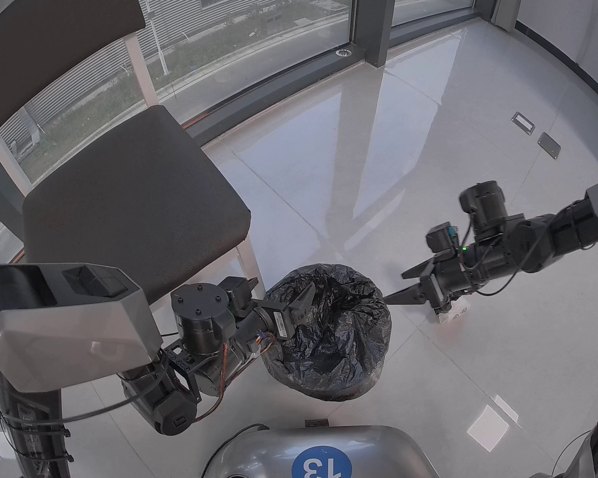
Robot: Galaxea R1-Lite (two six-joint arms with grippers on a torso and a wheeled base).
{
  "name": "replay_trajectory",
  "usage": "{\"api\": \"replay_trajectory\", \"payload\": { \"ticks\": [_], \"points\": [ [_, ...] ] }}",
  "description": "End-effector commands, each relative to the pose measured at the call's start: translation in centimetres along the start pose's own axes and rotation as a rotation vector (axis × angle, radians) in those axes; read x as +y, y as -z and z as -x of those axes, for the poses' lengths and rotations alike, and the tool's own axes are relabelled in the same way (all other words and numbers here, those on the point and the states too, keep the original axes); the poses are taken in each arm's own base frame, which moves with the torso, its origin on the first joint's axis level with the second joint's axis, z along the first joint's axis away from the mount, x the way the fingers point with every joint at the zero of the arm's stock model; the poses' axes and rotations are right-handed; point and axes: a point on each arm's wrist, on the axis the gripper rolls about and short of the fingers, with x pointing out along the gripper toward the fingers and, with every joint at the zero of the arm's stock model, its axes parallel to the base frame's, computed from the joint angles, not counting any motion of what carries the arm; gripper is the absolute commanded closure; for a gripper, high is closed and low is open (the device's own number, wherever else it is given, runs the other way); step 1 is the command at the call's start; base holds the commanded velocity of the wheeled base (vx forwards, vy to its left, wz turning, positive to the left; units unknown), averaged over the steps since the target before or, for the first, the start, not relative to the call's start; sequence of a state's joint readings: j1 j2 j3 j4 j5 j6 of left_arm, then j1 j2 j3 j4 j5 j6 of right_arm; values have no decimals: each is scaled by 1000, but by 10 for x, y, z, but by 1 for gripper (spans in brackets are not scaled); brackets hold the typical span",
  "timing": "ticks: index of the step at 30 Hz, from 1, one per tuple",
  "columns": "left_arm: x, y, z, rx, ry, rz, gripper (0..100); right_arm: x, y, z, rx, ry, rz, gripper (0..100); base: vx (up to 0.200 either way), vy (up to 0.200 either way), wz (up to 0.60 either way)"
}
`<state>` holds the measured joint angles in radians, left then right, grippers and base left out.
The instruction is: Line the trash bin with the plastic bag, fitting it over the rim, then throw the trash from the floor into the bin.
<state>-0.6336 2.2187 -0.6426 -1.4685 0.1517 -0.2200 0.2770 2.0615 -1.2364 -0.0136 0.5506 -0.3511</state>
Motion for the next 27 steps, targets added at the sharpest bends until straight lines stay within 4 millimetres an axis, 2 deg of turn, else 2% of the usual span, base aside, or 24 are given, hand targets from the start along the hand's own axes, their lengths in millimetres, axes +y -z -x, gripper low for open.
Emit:
{"api": "replay_trajectory", "payload": {
  "ticks": [1,4,6,10,14,18,20,21,25,27],
  "points": [
    [0,-4,2,-9,-3,-2,0,-30,40,68,-53,169,-42,0,0,0,0],
    [-5,-17,8,-42,14,-11,0,-62,67,97,-51,285,-50,0,0,0,0],
    [-5,-18,10,-43,17,-14,0,-79,79,112,-52,342,-90,0,0,0,0],
    [-6,-16,8,-42,18,-13,0,-105,97,113,-40,379,-139,0,0,0,0],
    [-6,-13,7,-34,18,-14,0,-126,105,96,-47,387,-136,0,0,0,0],
    [-6,-19,10,-58,21,-12,0,-151,109,69,-64,388,-104,0,0,0,0],
    [-6,-21,11,-62,22,-13,0,-155,109,62,-63,382,-103,0,0,0,0],
    [-7,-24,13,-68,23,-15,0,-167,115,48,-54,376,-108,0,0,0,0],
    [-7,-26,14,-76,25,-14,0,-179,121,35,-49,372,-113,0,0,0,0],
    [-7,-27,14,-79,26,-13,0,-191,125,20,-39,358,-118,0,0,0,0]
  ]
}}
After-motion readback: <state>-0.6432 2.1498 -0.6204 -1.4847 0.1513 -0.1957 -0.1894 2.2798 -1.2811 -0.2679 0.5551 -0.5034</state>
